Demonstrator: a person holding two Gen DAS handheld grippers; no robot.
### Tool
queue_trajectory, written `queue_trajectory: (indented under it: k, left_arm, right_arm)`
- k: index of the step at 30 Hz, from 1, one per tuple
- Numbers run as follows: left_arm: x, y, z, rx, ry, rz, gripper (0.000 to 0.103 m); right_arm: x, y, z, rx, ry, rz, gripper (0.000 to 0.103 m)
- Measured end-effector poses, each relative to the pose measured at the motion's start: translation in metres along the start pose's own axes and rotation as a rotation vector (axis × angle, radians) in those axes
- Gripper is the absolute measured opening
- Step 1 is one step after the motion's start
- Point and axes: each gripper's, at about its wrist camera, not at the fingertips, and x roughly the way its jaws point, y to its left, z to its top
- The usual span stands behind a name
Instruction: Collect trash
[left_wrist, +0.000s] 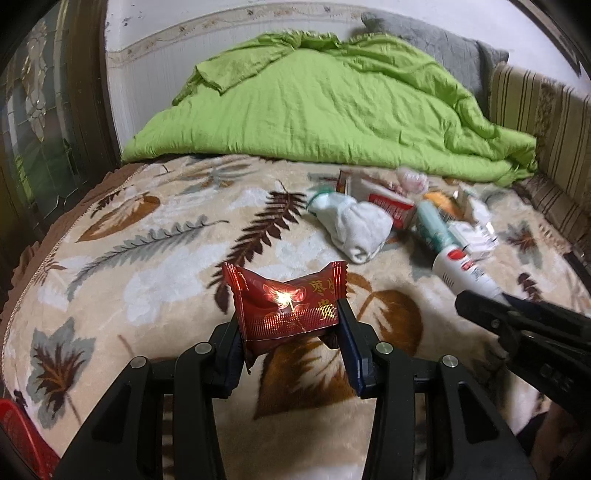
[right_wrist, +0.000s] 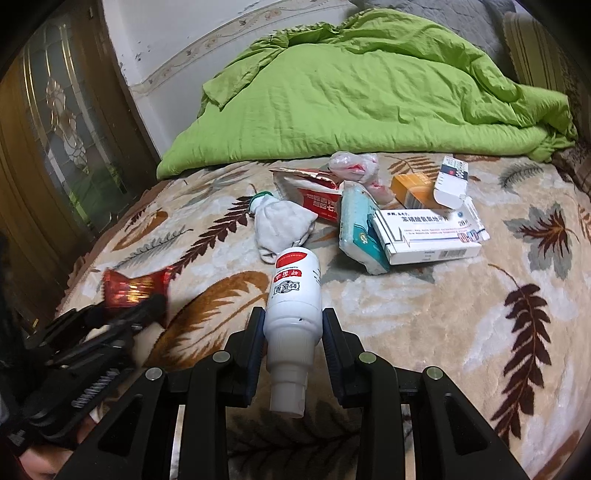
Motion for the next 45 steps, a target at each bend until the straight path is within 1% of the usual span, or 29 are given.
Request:
queue_trajectory:
  k: [4, 8, 11, 13, 18, 22, 27, 30, 34, 36, 37, 38, 39, 40, 42, 43, 45]
  left_arm:
    - [-0.028, 0.019, 0.003, -0.042, 0.004, -0.027, 0.043]
    - [-0.058, 0.039, 0.006, -0.059, -0.029, -0.001, 0.043]
    - [-0.081, 0.058, 0.004, -0.082, -0.041, 0.029, 0.043]
    - [-0.098, 0.077, -0.003, -0.109, -0.044, 0.056, 0.043]
    - [-0.137, 0.134, -0.030, -0.209, -0.028, 0.139, 0.043]
    - [-0.173, 0.186, -0.061, -0.308, -0.014, 0.247, 0.043]
    - [-0.205, 0.244, -0.098, -0.444, 0.032, 0.361, 0.043]
    - [-0.220, 0.273, -0.122, -0.506, 0.058, 0.433, 0.043]
    - [-0.229, 0.295, -0.145, -0.573, 0.083, 0.472, 0.044]
    - [-0.232, 0.303, -0.152, -0.599, 0.086, 0.471, 0.044]
    - [-0.233, 0.304, -0.154, -0.607, 0.083, 0.475, 0.046]
    - [-0.232, 0.306, -0.153, -0.611, 0.082, 0.477, 0.055]
    - [-0.233, 0.309, -0.154, -0.617, 0.078, 0.482, 0.066]
    - [-0.236, 0.311, -0.154, -0.623, 0.071, 0.485, 0.068]
    - [-0.238, 0.312, -0.152, -0.624, 0.059, 0.487, 0.069]
    - [-0.237, 0.311, -0.151, -0.619, 0.057, 0.488, 0.069]
    - [-0.234, 0.308, -0.149, -0.595, 0.053, 0.489, 0.069]
  right_arm:
    - [-0.007, 0.006, 0.002, 0.019, 0.014, 0.039, 0.033]
    - [-0.015, 0.033, 0.003, -0.025, 0.012, 0.092, 0.033]
    - [-0.019, 0.060, 0.005, -0.079, 0.023, 0.151, 0.033]
    - [-0.021, 0.084, 0.004, -0.129, 0.038, 0.201, 0.033]
    - [-0.019, 0.143, 0.001, -0.231, 0.103, 0.330, 0.033]
    - [-0.017, 0.196, -0.005, -0.309, 0.158, 0.440, 0.033]
    - [-0.010, 0.262, -0.027, -0.406, 0.257, 0.571, 0.033]
    - [-0.006, 0.299, -0.043, -0.461, 0.306, 0.630, 0.033]
    - [-0.003, 0.341, -0.061, -0.506, 0.358, 0.697, 0.033]
    - [0.004, 0.362, -0.067, -0.517, 0.367, 0.711, 0.033]
    - [0.006, 0.366, -0.068, -0.511, 0.373, 0.721, 0.033]
    - [0.011, 0.373, -0.069, -0.501, 0.389, 0.741, 0.039]
    - [0.018, 0.379, -0.071, -0.494, 0.416, 0.763, 0.044]
    - [0.022, 0.381, -0.071, -0.484, 0.422, 0.756, 0.046]
    - [0.025, 0.375, -0.067, -0.444, 0.428, 0.752, 0.046]
    - [0.024, 0.369, -0.064, -0.433, 0.421, 0.758, 0.046]
    - [0.021, 0.357, -0.056, -0.430, 0.388, 0.733, 0.046]
